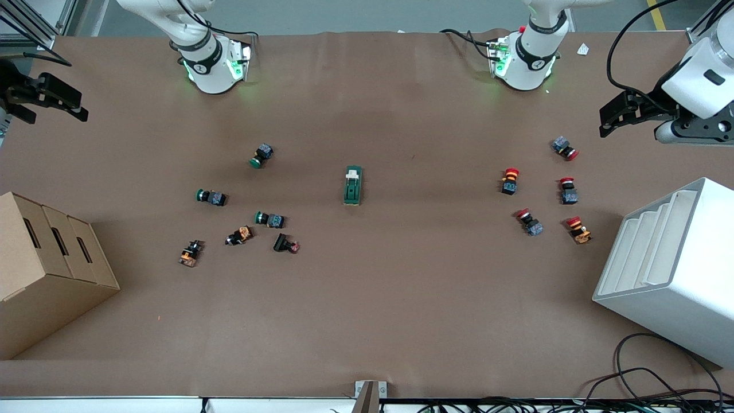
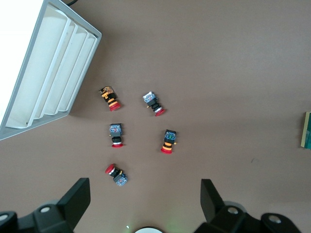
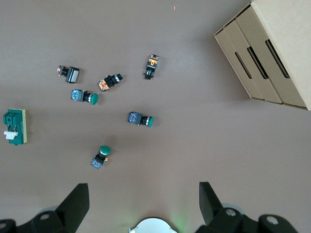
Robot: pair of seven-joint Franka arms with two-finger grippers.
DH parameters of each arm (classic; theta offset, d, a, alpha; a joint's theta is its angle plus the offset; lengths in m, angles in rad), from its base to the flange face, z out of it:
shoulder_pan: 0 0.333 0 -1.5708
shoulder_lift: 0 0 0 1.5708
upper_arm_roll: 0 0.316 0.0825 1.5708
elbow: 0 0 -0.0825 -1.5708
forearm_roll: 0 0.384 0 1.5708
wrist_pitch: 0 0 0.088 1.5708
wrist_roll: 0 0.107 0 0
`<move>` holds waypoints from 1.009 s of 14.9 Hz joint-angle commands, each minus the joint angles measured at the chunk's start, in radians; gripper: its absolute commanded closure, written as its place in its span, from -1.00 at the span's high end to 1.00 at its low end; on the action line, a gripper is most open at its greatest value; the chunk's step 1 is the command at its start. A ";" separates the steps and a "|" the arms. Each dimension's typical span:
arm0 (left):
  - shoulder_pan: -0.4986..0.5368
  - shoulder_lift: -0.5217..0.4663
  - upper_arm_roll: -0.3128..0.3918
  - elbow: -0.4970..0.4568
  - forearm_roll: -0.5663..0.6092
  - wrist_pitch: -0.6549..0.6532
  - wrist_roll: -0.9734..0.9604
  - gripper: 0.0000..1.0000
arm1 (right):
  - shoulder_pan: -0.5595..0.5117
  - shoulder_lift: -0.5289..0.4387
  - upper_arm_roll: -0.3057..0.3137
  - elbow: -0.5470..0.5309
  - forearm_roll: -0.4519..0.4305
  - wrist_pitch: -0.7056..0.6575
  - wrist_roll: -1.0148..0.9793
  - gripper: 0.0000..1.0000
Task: Close load switch with both arms
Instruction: 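Move the left gripper over the green load switch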
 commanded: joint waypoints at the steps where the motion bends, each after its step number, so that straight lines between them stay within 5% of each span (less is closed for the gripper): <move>1: 0.004 0.012 -0.005 0.027 0.016 -0.016 0.011 1.00 | 0.001 -0.039 0.000 -0.041 0.003 0.008 0.034 1.00; 7: -0.011 0.059 -0.009 0.073 0.009 -0.016 -0.001 1.00 | 0.004 -0.037 0.002 -0.040 0.003 0.011 0.032 1.00; 15: -0.134 0.130 -0.158 0.047 -0.037 0.193 -0.194 1.00 | 0.001 -0.028 0.000 -0.001 0.002 -0.012 0.035 1.00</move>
